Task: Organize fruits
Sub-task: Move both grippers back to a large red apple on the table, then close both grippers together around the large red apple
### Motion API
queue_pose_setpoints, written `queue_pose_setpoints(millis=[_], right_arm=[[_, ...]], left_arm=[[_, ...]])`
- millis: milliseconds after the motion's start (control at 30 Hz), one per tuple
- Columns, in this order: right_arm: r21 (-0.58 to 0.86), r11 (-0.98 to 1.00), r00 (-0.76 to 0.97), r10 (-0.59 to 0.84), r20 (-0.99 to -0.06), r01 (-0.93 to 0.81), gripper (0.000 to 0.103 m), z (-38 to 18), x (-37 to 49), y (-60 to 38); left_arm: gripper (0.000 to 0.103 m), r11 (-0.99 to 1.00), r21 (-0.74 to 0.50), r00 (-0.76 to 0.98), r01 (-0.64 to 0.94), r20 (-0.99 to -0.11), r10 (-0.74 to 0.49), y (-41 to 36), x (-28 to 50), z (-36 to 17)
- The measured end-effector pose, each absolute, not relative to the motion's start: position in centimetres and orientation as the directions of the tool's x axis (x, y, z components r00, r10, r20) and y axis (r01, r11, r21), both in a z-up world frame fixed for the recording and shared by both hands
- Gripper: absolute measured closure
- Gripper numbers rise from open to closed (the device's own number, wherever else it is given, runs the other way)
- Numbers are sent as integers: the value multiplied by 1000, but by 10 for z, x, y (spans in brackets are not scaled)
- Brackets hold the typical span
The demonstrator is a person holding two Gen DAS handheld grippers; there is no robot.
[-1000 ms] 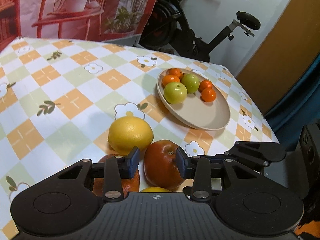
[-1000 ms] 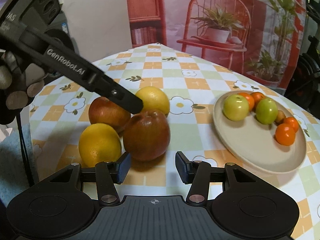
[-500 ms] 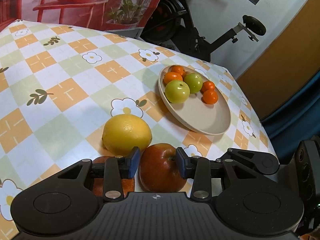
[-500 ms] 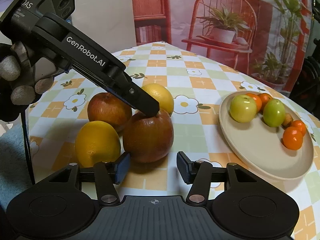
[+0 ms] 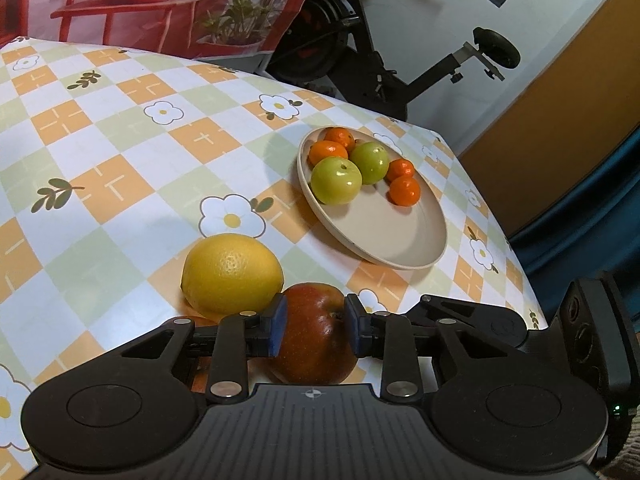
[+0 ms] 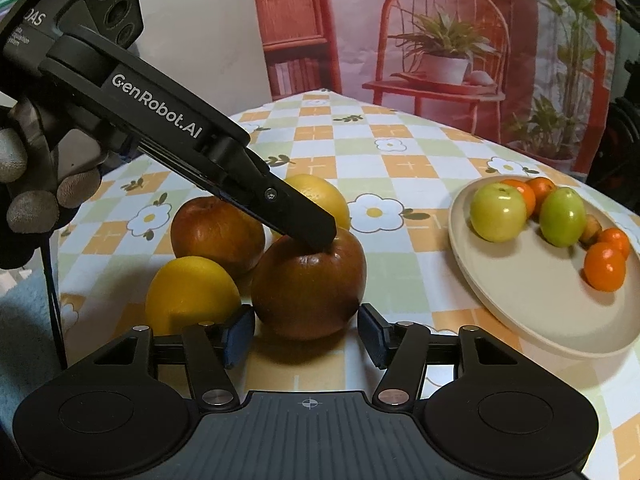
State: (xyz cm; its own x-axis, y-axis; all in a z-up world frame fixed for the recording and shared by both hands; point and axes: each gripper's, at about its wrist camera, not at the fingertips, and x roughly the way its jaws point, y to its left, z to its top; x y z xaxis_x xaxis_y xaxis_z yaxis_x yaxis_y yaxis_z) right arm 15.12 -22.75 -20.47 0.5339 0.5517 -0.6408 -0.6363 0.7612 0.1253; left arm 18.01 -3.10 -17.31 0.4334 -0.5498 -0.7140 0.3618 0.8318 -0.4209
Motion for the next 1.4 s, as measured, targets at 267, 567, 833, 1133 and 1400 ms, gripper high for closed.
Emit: queue_pose_setpoints(millis=[267,567,833,1133,1400], right_arm=[[146,764,533,560,-634,-628,51,-205,153,-235],[173,766,531,570,-627,-619,45,-207,157,-233],[177,770,542,573,-615,-613,46,-210,156,-233],[174,778,556,567,-608,-603,43,-211,152,-232],[184,779,557,571,-603,-600,43,-211,155,-231]], left_arm=[[69,828,-426,425,364,-715,-555,-36,185,-175],[67,835,-399,428,378,-724,-540,-41,187,-175],[67,833,-405,427,377,-722,-544,-38,188,-176],[67,835,-402,432,376,-721,-541,-39,187,-176],[65,837,-387,440,387,-720,-536,-40,185,-176]])
